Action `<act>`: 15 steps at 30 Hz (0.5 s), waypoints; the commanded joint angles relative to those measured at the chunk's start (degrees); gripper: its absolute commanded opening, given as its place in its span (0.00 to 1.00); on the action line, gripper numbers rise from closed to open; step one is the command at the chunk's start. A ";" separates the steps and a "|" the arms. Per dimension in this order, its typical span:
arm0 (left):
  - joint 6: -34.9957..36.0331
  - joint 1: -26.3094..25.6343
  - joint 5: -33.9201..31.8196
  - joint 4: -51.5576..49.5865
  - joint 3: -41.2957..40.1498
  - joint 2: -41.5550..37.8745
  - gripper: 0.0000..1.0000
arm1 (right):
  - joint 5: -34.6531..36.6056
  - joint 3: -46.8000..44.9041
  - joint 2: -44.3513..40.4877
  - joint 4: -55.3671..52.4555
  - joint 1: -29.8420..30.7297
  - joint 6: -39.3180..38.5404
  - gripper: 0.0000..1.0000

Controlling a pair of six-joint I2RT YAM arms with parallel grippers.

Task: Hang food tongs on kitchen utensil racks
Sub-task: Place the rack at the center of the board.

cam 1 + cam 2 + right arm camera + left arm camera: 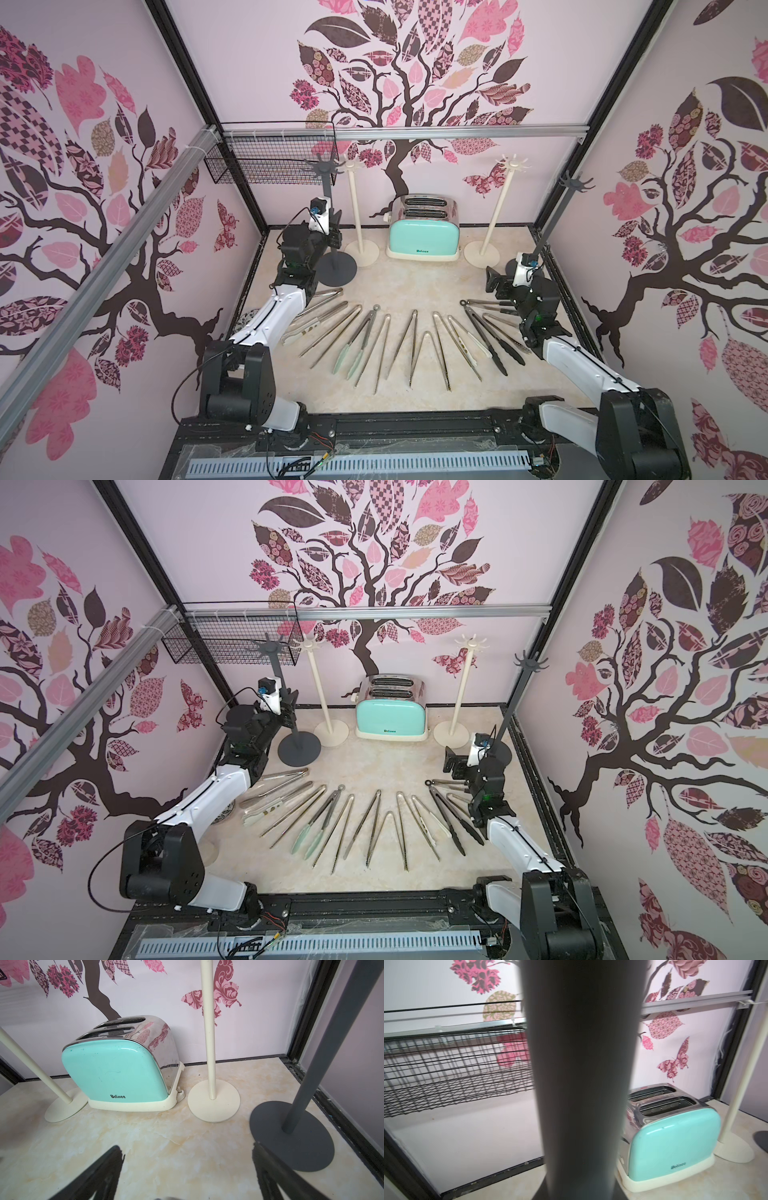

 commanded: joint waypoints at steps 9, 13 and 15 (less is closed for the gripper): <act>2.04 -15.49 -9.77 3.64 -1.11 -1.12 0.00 | -2.27 -0.96 -4.24 -0.04 0.49 3.18 0.99; 1.08 -17.61 -11.80 6.29 2.15 4.48 0.00 | -2.77 -1.35 -4.29 0.84 0.52 3.47 0.99; -0.17 -17.81 -12.16 7.83 3.90 7.36 0.00 | -2.86 -1.55 -3.98 1.32 0.46 3.54 1.00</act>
